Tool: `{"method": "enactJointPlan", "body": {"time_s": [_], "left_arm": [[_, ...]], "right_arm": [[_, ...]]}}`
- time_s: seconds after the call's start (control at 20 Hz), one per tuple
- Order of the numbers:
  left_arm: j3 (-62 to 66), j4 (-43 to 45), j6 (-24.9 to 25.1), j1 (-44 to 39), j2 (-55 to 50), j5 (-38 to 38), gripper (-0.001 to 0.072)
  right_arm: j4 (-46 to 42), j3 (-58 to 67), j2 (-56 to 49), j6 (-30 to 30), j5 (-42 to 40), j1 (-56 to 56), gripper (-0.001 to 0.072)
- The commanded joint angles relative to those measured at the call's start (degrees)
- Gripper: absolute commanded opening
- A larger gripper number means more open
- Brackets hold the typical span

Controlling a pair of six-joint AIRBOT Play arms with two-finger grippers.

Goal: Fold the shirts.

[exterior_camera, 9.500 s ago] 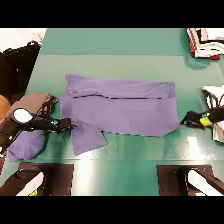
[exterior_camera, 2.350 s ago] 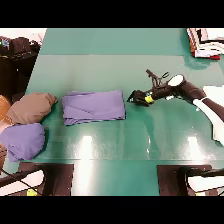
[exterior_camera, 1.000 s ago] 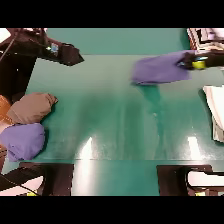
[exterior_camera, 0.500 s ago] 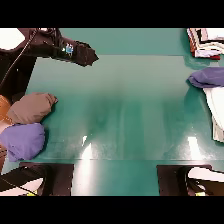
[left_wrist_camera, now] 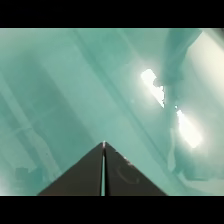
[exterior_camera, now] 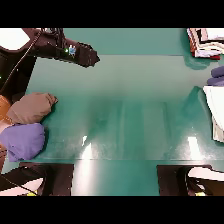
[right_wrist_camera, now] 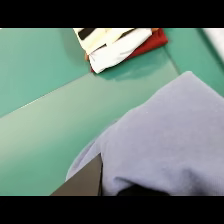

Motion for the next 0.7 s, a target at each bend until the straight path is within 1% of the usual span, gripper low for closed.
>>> {"method": "enactJointPlan", "body": {"time_s": [0.0,0.1,0.2,0.25,0.3,0.45,0.5,0.6,0.65], "left_arm": [[0.00,0.02,0.15,-0.04,-0.11,-0.98,0.0026],[0.00,0.02,0.17,-0.04,-0.11,-1.64,0.0026],[0.00,0.02,0.20,-0.04,-0.11,-1.86,0.0026],[0.00,0.04,0.22,-0.04,-0.11,-2.08,0.0026],[0.00,0.04,0.31,-0.04,-0.11,-2.21,0.0026],[0.00,0.04,0.61,-0.04,-0.11,-2.62,0.0026],[0.00,0.04,0.61,-0.04,-0.11,-2.64,0.0026],[0.00,0.04,0.63,-0.04,-0.11,-2.99,0.0026],[0.00,0.04,0.63,-0.04,-0.11,-3.04,0.0026]], "right_arm": [[-0.26,3.13,-0.04,1.27,8.37,-2.58,0.0013],[-3.87,3.13,-0.02,1.73,13.57,-4.48,0.0014],[-9.73,3.08,-0.02,2.58,19.17,-6.12,0.0014],[-11.82,2.36,0.22,4.24,21.07,-7.02,0.0014],[-13.00,0.13,1.14,5.20,22.03,-8.09,0.0015],[-17.90,-10.43,6.05,5.31,22.56,-10.75,0.0019],[-19.21,-14.10,7.89,5.31,22.49,-11.89,0.0042],[-19.67,-20.90,11.52,5.31,22.27,-15.21,0.0314],[-19.67,-23.39,12.94,5.29,22.05,-17.07,0.0399]]}}
